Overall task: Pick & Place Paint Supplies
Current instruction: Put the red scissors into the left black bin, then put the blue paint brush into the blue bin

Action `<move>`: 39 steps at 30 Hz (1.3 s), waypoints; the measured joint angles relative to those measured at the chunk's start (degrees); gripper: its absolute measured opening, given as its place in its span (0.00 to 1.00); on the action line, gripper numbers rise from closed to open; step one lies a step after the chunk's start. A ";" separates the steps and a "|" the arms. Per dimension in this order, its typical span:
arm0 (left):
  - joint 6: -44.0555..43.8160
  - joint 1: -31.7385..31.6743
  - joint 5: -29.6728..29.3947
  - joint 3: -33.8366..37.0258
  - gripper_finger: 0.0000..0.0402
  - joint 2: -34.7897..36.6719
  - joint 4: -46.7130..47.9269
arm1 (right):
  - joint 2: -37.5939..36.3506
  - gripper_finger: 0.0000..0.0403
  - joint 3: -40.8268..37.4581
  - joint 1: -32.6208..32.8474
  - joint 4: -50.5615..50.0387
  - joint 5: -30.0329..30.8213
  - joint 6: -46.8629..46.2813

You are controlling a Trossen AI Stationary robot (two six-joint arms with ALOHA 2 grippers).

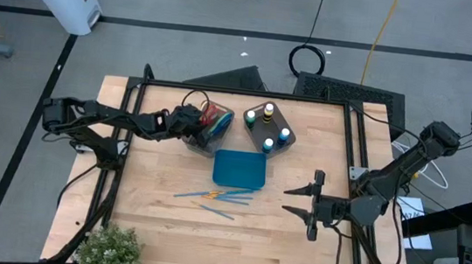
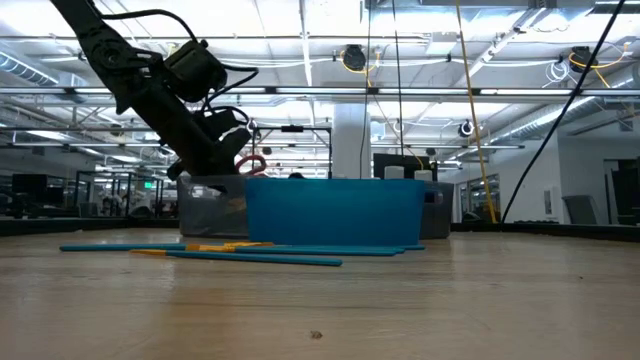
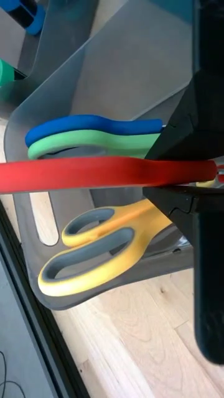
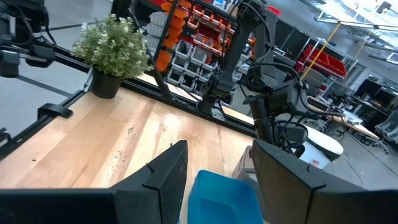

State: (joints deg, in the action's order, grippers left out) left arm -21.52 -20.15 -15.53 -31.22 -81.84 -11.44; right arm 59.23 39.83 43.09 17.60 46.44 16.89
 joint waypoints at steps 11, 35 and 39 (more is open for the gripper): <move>0.17 0.01 -1.09 0.00 0.19 0.00 0.17 | 0.05 0.42 0.00 -0.78 -1.59 -0.18 -1.30; -0.38 1.01 7.23 -0.02 0.66 7.98 -0.69 | 0.05 0.42 0.00 -0.78 -1.64 -0.21 -1.25; -1.53 3.58 14.66 -0.07 0.63 11.81 -1.03 | 0.05 0.42 0.00 -0.78 -1.65 -0.21 -1.25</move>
State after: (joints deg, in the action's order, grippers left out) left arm -23.05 -16.57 -0.87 -31.29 -70.04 -12.48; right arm 59.29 39.83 42.30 15.95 46.24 15.64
